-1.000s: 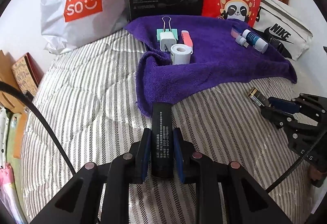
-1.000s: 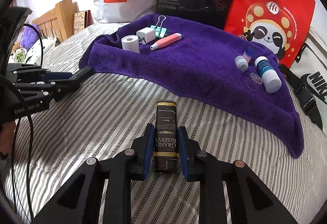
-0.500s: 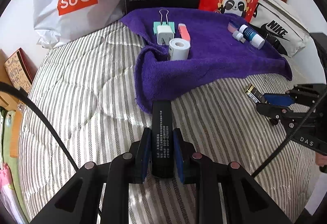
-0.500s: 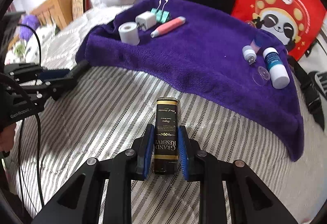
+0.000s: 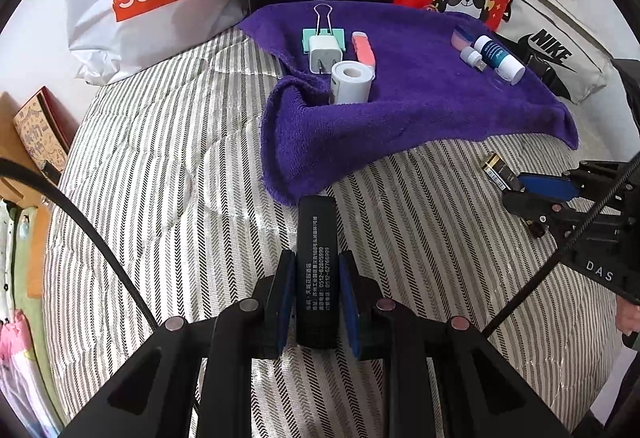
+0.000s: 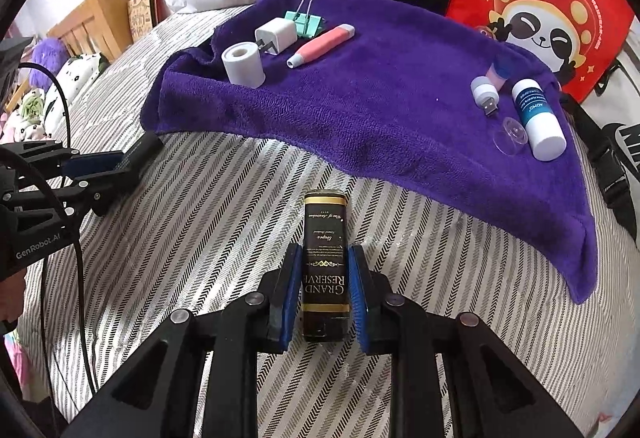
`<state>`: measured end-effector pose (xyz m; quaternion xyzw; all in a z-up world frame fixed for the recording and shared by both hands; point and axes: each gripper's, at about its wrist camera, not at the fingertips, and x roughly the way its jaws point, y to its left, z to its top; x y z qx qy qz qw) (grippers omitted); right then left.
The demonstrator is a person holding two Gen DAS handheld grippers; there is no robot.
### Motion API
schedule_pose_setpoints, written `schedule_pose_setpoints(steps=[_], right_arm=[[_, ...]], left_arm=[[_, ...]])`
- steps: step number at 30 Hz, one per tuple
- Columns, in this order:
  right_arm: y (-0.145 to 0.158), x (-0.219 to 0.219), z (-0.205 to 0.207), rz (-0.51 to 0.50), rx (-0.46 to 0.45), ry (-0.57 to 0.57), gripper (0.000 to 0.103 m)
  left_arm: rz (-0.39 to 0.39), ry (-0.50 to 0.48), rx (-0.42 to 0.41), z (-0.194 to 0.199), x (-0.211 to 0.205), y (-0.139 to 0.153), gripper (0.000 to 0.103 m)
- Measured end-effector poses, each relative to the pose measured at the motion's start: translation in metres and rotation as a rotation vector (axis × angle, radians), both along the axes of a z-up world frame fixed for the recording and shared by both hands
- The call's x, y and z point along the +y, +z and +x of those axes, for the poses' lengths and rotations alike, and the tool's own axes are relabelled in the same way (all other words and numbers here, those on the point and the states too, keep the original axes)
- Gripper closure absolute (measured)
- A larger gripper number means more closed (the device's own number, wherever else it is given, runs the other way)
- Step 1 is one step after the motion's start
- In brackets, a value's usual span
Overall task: Organize rigid objects
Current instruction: 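Carry the black marker and gold-black tube up over the purple towel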
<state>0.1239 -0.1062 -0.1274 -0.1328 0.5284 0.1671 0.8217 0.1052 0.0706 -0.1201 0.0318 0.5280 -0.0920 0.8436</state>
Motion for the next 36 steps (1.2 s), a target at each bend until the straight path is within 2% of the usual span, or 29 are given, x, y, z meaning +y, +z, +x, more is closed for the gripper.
schedule_pose_setpoints(steps=[3,6,8,10,16,26,31,36], right_arm=[[0.0,0.0,-0.001,0.0,-0.007,0.011,0.08],[0.0,-0.006,-0.002,0.024,-0.013,0.028,0.08],[0.004,-0.011,-0.005,0.055,-0.015,0.012,0.08],[0.008,-0.019,-0.011,0.088,-0.005,0.014,0.08],[0.024,-0.033,-0.023,0.091,-0.029,0.011,0.08],[0.053,-0.058,-0.009,0.114,-0.086,-0.025,0.08],[0.071,-0.076,0.016,0.116,-0.128,-0.057,0.08],[0.068,-0.089,0.057,0.097,-0.124,-0.051,0.08]], left_arm=[[-0.023,0.005,0.013,0.002,0.004,0.0,0.082],[-0.091,0.021,0.049,0.003,0.011,0.003,0.082],[-0.131,0.045,0.042,-0.002,0.014,0.01,0.082],[-0.12,0.034,0.032,-0.008,0.01,0.017,0.082],[-0.112,0.016,0.006,-0.015,-0.006,0.032,0.082],[-0.109,-0.016,-0.041,0.006,-0.019,0.058,0.082],[-0.112,-0.031,-0.069,0.023,-0.025,0.069,0.082],[-0.112,-0.042,-0.08,0.043,-0.032,0.073,0.082]])
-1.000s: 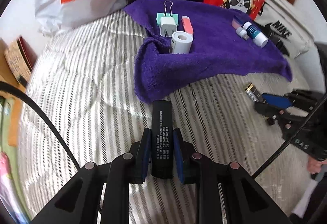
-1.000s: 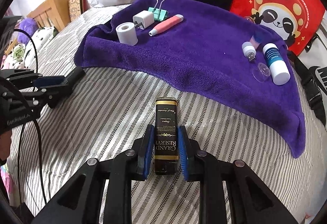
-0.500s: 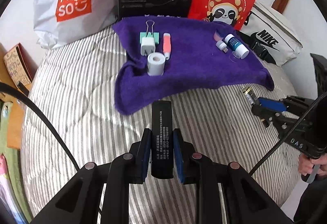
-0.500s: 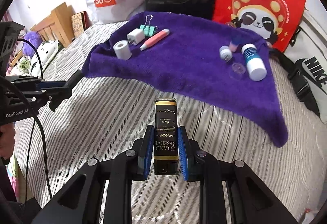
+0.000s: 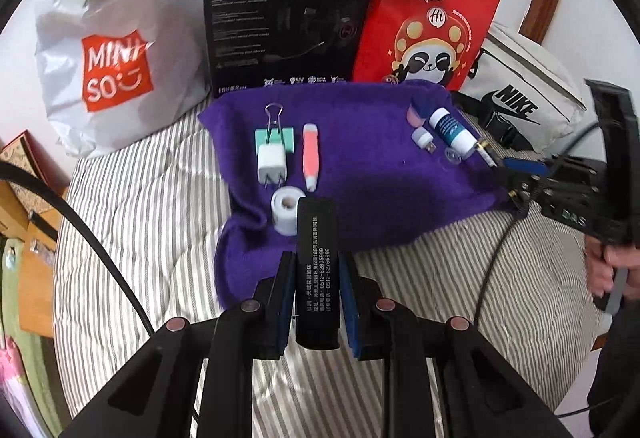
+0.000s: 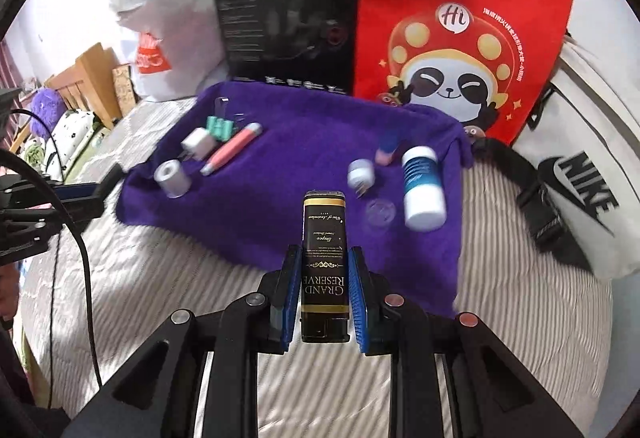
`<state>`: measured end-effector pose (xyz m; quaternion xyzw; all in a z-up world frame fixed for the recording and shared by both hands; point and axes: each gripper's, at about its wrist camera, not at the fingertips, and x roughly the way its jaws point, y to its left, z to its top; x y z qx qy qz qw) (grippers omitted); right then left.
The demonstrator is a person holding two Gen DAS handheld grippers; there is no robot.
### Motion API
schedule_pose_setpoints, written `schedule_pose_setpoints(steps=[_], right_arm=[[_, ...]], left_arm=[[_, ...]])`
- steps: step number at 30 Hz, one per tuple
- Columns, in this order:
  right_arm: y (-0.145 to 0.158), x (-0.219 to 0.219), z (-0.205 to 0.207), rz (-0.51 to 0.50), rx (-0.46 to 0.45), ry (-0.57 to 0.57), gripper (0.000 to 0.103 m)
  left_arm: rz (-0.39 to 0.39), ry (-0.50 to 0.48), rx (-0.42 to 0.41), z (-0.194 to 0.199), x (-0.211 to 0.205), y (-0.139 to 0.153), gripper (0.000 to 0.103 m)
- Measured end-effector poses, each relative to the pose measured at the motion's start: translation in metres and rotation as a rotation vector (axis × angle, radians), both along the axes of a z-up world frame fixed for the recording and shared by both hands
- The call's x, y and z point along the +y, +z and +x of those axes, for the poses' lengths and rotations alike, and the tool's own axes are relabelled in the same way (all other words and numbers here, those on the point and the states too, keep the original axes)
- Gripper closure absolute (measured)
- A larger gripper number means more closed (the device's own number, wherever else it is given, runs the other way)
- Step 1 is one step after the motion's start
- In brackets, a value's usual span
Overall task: Organize rigid objects
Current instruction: 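Carry the black marker and gold-black tube up over the purple towel, then lower the tube beside the clear lid and open the right gripper while the left lowers the marker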
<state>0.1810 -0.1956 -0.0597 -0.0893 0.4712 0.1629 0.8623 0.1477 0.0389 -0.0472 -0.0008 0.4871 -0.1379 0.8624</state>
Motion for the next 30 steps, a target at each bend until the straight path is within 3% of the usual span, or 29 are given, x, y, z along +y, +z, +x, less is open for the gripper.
schedule_pose_setpoints(steps=[11,19,30], right_arm=[[-0.046,0.014,0.062,-0.066,0.078,0.109,0.08],[-0.07,0.016,0.065,-0.105,0.121,0.144,0.08],[-0.07,0.011,0.064,-0.064,0.113,0.133,0.079]], left_arm=[[-0.024,-0.014,0.01,0.032,-0.007,-0.008,0.082],[-0.038,-0.02,0.02,0.042,-0.008,-0.011,0.082],[-0.032,-0.025,0.042,0.052,-0.017,-0.018,0.082]])
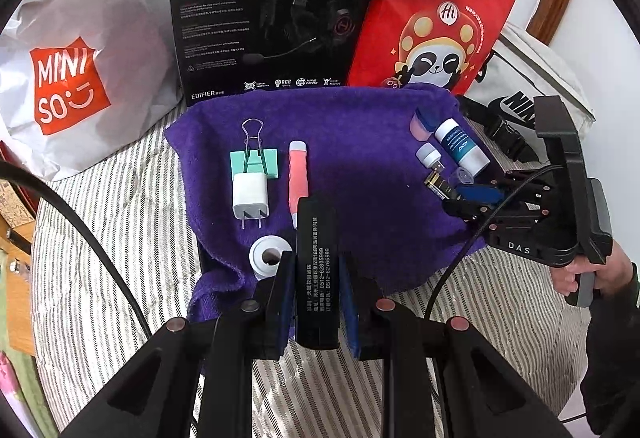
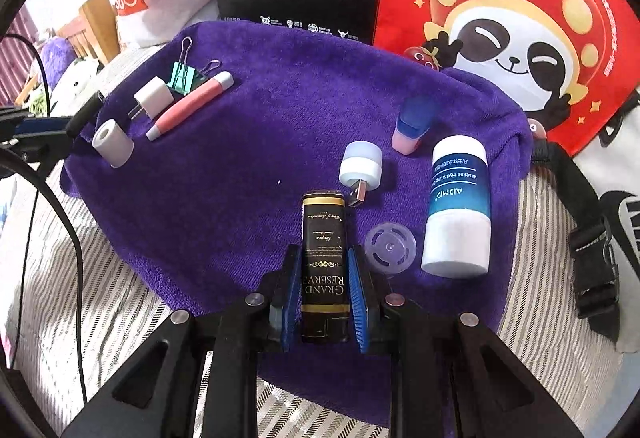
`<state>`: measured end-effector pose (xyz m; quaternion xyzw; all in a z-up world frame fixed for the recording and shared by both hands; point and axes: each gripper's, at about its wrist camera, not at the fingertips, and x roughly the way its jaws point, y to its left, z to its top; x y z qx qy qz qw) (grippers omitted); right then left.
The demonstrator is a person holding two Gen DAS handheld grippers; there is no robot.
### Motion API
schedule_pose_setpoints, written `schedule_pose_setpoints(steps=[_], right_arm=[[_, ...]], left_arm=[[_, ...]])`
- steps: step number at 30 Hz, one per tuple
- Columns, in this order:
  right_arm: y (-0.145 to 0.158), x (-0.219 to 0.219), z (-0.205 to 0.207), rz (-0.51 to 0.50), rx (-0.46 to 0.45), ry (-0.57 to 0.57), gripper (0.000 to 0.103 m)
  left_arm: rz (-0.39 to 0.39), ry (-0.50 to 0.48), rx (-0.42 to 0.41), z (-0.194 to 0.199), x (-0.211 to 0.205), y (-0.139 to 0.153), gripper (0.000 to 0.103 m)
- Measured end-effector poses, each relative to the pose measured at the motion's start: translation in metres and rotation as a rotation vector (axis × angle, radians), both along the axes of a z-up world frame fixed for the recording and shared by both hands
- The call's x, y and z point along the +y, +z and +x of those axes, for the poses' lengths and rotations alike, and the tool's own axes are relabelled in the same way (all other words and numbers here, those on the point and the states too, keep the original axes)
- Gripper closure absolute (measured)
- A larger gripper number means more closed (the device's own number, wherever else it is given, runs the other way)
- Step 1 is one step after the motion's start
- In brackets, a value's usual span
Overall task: Organize rigid objects
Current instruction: 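Lower the tube beside the clear lid and open the right gripper while the left lowers the marker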
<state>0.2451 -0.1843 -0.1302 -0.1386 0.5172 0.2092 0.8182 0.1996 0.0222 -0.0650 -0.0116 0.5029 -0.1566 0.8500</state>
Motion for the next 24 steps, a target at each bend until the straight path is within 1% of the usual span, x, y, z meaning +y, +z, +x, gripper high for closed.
schedule_pose_setpoints(steps=[3,4,5,7,9,13,15,18,24], right_arm=[[0.0,-0.003,0.0,0.015,0.004,-0.01,0.076],[0.001,-0.004,0.0,0.029,0.015,-0.013,0.071],[0.001,-0.005,0.0,0.039,0.024,-0.015,0.069],[0.004,-0.006,-0.001,0.049,0.031,-0.021,0.069],[0.008,-0.008,-0.004,0.047,0.017,-0.033,0.069],[0.021,-0.017,-0.011,0.082,-0.011,-0.062,0.069],[0.025,-0.019,-0.015,0.078,-0.031,-0.076,0.068],[0.027,-0.025,-0.02,0.09,-0.041,-0.089,0.068],[0.023,-0.031,-0.019,0.1,-0.023,-0.116,0.068]], left_arm=[[-0.009,0.003,0.007,0.003,0.0,-0.001,0.082],[-0.01,0.004,0.009,0.003,0.0,-0.001,0.082],[-0.009,0.005,0.011,0.005,-0.001,-0.001,0.082],[-0.007,0.004,0.016,0.007,-0.002,-0.002,0.082],[-0.008,0.0,0.021,0.01,-0.004,-0.002,0.082],[0.012,-0.003,0.021,0.018,-0.011,-0.004,0.082],[0.008,-0.002,0.027,0.022,-0.013,-0.006,0.082],[0.008,-0.013,0.033,0.027,-0.02,-0.009,0.082],[0.035,-0.041,0.046,0.038,-0.037,-0.019,0.082]])
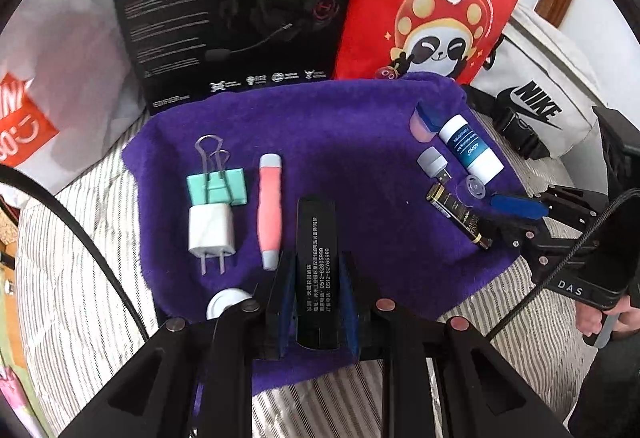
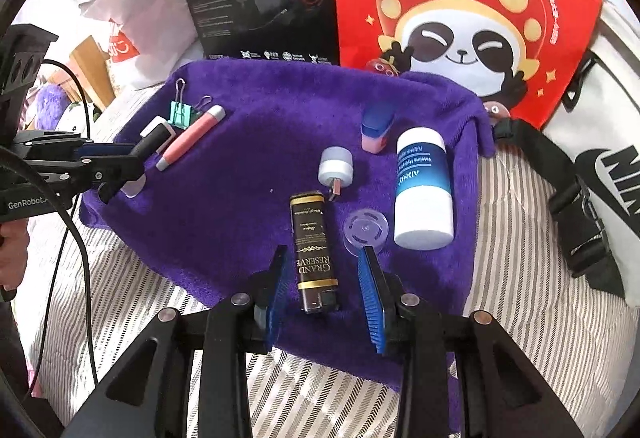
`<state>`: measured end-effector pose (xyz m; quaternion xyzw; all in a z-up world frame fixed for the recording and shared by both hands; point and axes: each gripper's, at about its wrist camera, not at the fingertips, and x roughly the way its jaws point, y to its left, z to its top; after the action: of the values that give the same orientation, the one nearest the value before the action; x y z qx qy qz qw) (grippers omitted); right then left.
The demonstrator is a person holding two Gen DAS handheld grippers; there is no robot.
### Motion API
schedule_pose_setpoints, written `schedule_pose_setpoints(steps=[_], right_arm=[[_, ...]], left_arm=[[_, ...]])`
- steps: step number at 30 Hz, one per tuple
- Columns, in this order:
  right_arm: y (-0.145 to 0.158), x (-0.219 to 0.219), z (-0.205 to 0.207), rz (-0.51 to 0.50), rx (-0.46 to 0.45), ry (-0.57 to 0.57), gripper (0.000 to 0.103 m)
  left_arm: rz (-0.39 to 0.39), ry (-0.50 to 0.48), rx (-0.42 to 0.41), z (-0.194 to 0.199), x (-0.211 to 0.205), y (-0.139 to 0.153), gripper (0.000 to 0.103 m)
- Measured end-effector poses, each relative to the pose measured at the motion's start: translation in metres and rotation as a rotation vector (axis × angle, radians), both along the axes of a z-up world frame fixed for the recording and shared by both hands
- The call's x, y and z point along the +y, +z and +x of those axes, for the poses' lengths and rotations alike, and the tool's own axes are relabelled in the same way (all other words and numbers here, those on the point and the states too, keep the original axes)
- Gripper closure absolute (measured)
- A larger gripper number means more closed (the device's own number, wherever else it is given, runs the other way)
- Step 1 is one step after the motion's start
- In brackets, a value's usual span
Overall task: Organize rigid objects
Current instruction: 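Lower the tube beside the clear lid and open the right gripper while the left lowers the marker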
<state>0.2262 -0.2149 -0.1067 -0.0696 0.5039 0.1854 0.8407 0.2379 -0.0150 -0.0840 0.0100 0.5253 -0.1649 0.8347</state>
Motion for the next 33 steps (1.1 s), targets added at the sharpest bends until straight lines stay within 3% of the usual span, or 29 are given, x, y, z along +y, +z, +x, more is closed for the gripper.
schedule_pose_setpoints(steps=[15,20,33], right_arm=[[-0.014,-0.002,0.004,0.001,0.049,-0.008,0.068],[-0.015,-0.001,0.005,0.015,0.051,-0.01,0.067],[-0.016,-0.006,0.005,0.051,0.042,-0.032,0.064]], left_arm=[[0.01,-0.048,0.022,0.036,-0.027,-0.019,0.082],[0.069,-0.059,0.016,0.052,-0.034,-0.026,0.082],[0.126,-0.083,0.013,0.059,-0.045,-0.035,0.082]])
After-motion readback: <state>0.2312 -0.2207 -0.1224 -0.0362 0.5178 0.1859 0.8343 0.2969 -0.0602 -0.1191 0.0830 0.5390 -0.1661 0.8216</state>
